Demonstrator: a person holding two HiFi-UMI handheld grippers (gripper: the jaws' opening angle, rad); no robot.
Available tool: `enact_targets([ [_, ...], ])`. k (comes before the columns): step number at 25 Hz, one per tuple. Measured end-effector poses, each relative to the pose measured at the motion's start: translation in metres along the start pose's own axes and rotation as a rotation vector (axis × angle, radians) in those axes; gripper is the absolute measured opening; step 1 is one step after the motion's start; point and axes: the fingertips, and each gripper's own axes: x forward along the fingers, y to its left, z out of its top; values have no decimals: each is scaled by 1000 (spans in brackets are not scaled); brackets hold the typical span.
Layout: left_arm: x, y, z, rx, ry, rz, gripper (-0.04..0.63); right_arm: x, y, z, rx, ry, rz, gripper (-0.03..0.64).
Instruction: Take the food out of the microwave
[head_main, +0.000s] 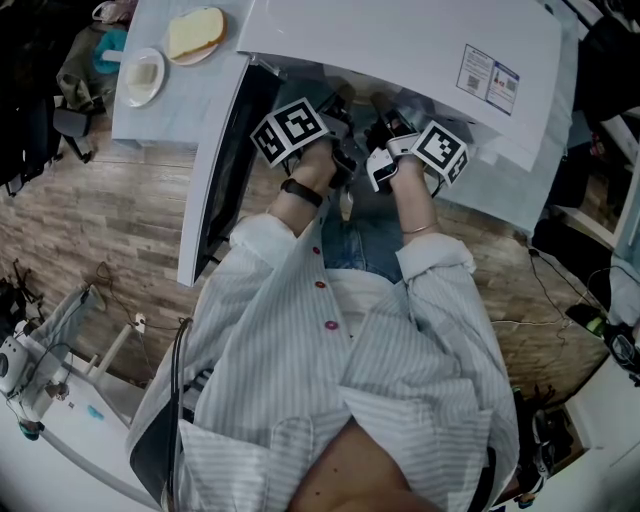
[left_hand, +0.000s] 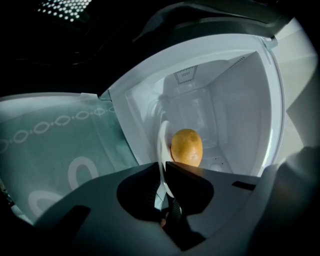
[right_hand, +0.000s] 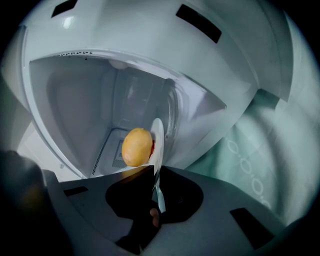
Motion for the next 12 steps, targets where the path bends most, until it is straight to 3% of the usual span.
enact_targets([
  [12, -13, 2, -6, -7, -8, -9, 40, -9, 1, -12, 21, -2, 8, 54],
])
